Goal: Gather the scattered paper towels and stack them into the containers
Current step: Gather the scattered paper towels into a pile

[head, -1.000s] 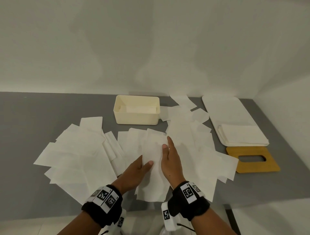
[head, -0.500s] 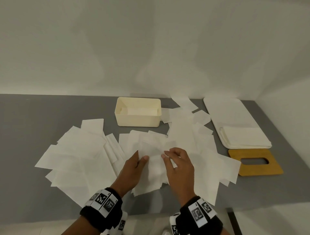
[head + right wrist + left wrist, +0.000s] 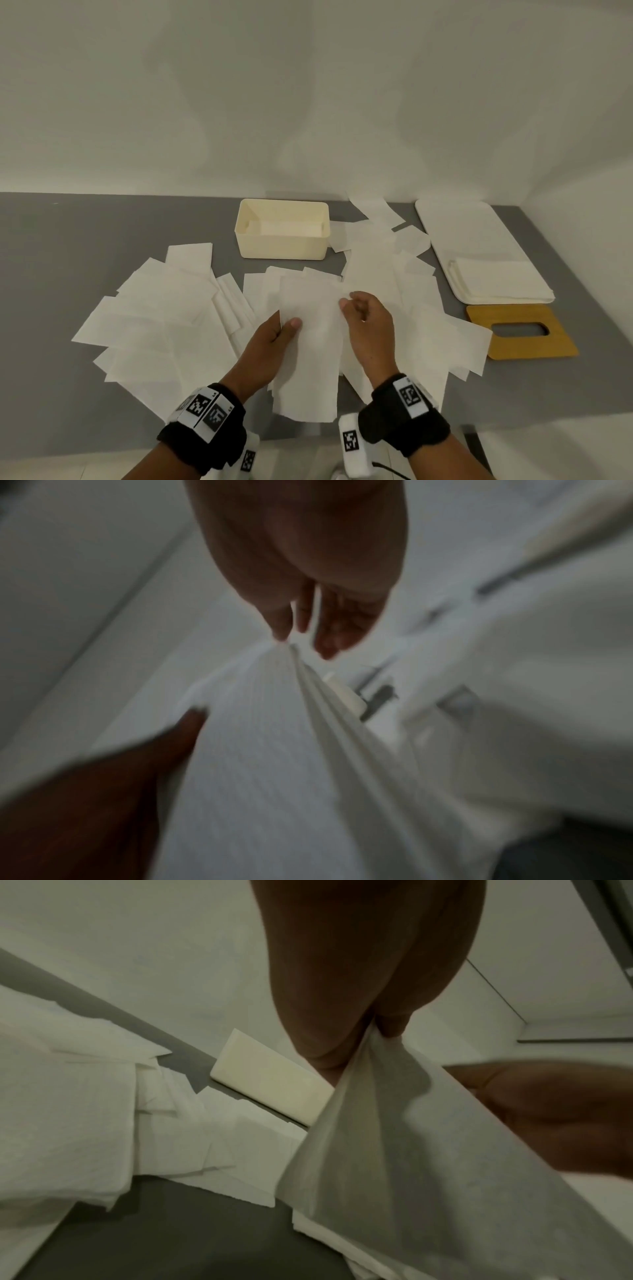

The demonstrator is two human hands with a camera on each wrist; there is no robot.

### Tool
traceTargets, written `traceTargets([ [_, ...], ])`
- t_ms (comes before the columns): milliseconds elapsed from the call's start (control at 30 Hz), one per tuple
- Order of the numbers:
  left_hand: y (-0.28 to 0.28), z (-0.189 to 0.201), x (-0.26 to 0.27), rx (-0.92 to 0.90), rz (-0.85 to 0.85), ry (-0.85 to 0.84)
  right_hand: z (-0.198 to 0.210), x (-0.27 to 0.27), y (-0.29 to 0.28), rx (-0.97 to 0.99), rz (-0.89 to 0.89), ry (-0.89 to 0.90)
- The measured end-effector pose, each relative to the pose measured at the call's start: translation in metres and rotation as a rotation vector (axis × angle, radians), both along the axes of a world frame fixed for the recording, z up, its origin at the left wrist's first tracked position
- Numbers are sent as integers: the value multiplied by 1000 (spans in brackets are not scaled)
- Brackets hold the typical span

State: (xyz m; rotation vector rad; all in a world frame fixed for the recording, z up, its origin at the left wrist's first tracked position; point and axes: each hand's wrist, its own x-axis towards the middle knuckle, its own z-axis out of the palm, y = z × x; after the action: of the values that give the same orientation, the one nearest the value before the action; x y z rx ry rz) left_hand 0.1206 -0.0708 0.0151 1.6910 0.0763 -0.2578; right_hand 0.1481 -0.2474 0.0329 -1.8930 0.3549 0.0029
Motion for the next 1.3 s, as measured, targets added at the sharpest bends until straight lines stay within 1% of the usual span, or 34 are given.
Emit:
traceTargets([
  [33, 0, 1, -1, -36, 12, 18, -3, 2, -5, 105, 40, 97],
  [67, 1, 2, 0, -63, 25, 40, -7, 1, -8, 218, 116, 168],
  [133, 2, 2, 1, -108, 32, 88, -11, -8, -11, 407, 336, 233],
  [167, 2, 1, 1, -122, 22, 102, -13, -12, -12, 443, 425, 238],
  [200, 1, 0, 2, -113, 4, 100, -15, -14, -11, 416, 478, 228],
  [233, -1, -1, 2, -90, -13, 81, -16, -14, -9, 339, 483, 199],
  [300, -5, -1, 4, -25, -17, 2, -19, -10, -2, 182, 383, 111],
  [333, -7, -1, 5, -14, -8, -42, -18, -8, 2, 151, 329, 68],
  [433, -7, -5, 9, -15, -7, -132, -16, -7, 8, 157, 262, -11],
  [500, -3, -11, 11, 31, 0, -146, -20, -8, 7, 171, 233, 5],
  [600, -3, -20, 13, 114, 38, -175, -25, -10, 7, 212, 184, 82],
  [667, -8, -20, 13, 116, 26, -181, -24, -11, 12, 131, 189, 64],
  [733, -14, -17, 13, 101, 27, -192, -19, -11, 16, 27, 187, 9],
  [833, -22, -3, 14, 29, 128, -222, -10, -10, 15, 49, 213, -33],
  [900, -20, 6, 13, -139, 217, -175, -11, -9, 5, 59, 310, 26],
  [933, -16, 8, 14, -225, 246, -136, -14, -9, -2, 13, 377, 67],
  [967, -9, 9, 14, -269, 271, -102, -18, -8, -10, -66, 444, 98],
  [1000, -1, 9, 14, -267, 289, -79, -20, -8, -18, -162, 499, 113],
  [1033, 8, 7, 15, -204, 298, -70, -22, -7, -26, -259, 533, 113],
  [1100, 29, 1, 16, 36, 256, -90, -22, -6, -38, -449, 568, 101],
  [1167, 42, -5, 15, 287, 115, -113, -17, -3, -43, -614, 561, 45],
  [1200, 45, -8, 14, 370, 55, -124, -15, -2, -44, -673, 555, -3],
  [1233, 46, -13, 13, 418, 26, -139, -15, -1, -43, -718, 553, -52],
  [1300, 44, -22, 11, 419, 64, -160, -14, 0, -39, -759, 542, -126],
])
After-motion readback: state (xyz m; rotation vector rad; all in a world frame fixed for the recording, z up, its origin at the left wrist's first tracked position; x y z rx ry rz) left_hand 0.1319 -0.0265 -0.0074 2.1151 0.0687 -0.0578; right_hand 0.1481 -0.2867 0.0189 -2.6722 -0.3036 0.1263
